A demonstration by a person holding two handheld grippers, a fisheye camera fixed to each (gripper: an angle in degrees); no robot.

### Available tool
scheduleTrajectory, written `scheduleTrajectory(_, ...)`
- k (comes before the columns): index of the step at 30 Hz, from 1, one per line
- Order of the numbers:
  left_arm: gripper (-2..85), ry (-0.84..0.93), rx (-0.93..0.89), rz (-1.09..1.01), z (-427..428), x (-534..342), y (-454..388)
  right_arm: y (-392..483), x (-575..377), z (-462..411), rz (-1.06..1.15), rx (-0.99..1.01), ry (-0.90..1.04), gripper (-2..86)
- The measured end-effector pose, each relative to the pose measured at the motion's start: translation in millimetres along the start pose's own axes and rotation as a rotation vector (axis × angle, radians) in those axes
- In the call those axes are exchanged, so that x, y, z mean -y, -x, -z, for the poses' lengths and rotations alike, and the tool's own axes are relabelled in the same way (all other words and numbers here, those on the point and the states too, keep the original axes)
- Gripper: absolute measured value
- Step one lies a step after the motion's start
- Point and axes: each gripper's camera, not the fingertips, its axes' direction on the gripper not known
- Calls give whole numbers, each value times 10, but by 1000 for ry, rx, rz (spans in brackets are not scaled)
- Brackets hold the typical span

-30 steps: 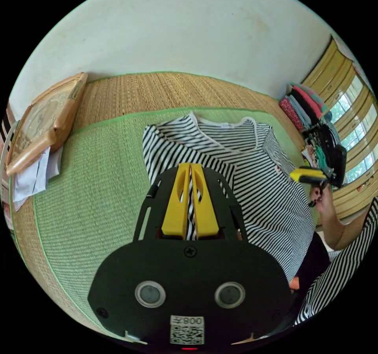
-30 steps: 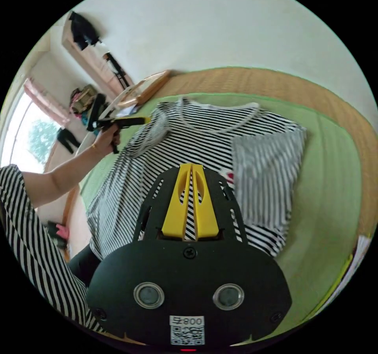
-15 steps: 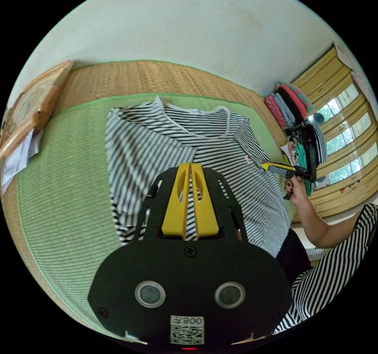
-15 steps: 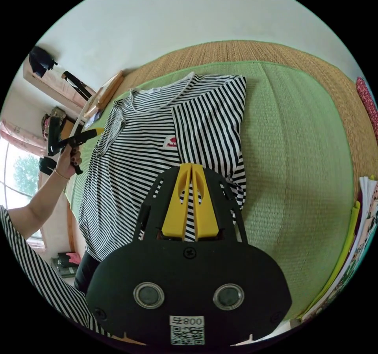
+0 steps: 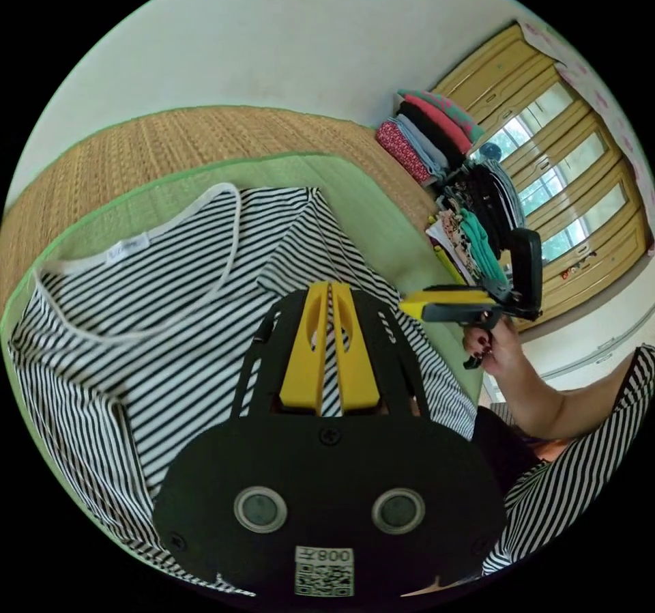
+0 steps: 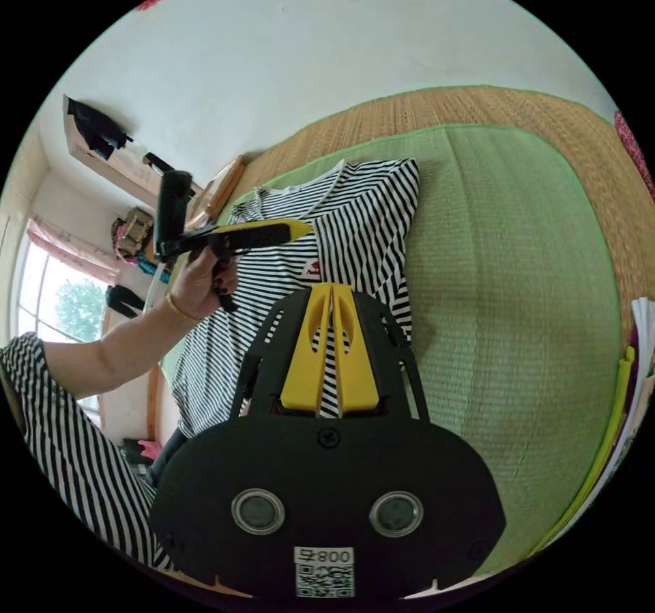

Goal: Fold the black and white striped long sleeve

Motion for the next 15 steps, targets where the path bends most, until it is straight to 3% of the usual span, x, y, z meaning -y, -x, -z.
scheduleTrajectory(3,3,86,64,-34,-336,116,121,-139,-142,-39,-16,-119,-19,0)
scheduleTrajectory(6,2,87,35,-24,-523,103,287,-360,-272,-263,-17,-247,82,0)
scheduleTrajectory(15,2,71,39,-24,-1000,-17,648,-788,-856,-101,-109,-60,-21,0)
